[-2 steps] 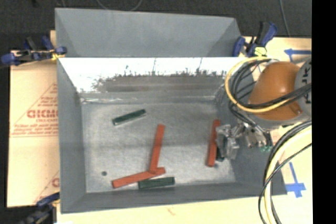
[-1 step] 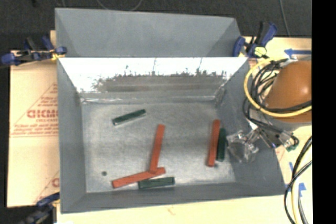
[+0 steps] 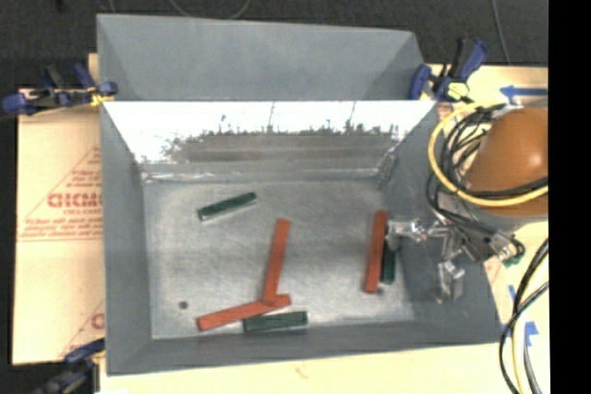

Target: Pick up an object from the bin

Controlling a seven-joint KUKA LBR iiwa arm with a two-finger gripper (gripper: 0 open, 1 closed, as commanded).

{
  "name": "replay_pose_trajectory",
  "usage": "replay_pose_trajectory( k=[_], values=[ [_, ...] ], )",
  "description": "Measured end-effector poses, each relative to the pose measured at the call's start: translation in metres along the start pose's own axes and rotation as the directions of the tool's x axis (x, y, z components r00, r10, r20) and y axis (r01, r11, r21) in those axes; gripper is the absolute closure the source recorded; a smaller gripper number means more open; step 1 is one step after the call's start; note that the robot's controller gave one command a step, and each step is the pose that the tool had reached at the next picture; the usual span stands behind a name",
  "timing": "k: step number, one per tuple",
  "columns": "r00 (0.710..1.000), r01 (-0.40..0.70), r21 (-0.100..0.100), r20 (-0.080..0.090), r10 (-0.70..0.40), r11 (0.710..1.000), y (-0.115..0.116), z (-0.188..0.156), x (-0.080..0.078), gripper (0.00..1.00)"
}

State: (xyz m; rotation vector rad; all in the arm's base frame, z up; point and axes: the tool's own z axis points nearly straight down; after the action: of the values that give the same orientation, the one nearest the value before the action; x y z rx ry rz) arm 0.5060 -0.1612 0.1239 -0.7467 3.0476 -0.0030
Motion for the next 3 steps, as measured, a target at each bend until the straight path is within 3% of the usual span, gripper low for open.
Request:
replay_pose_trajectory(
  k=[1,2,3],
  values=[
    [0.977,0.211,-0.002,0.001,-0.211,0.977,0.060,-0.034,-0.011,0.00],
    [0.892,0.451,-0.002,0.001,-0.451,0.892,0.032,0.055,-0.060,0.00],
    [0.894,0.448,-0.001,0.002,-0.448,0.894,0.032,0.053,-0.061,1.00]
  ],
)
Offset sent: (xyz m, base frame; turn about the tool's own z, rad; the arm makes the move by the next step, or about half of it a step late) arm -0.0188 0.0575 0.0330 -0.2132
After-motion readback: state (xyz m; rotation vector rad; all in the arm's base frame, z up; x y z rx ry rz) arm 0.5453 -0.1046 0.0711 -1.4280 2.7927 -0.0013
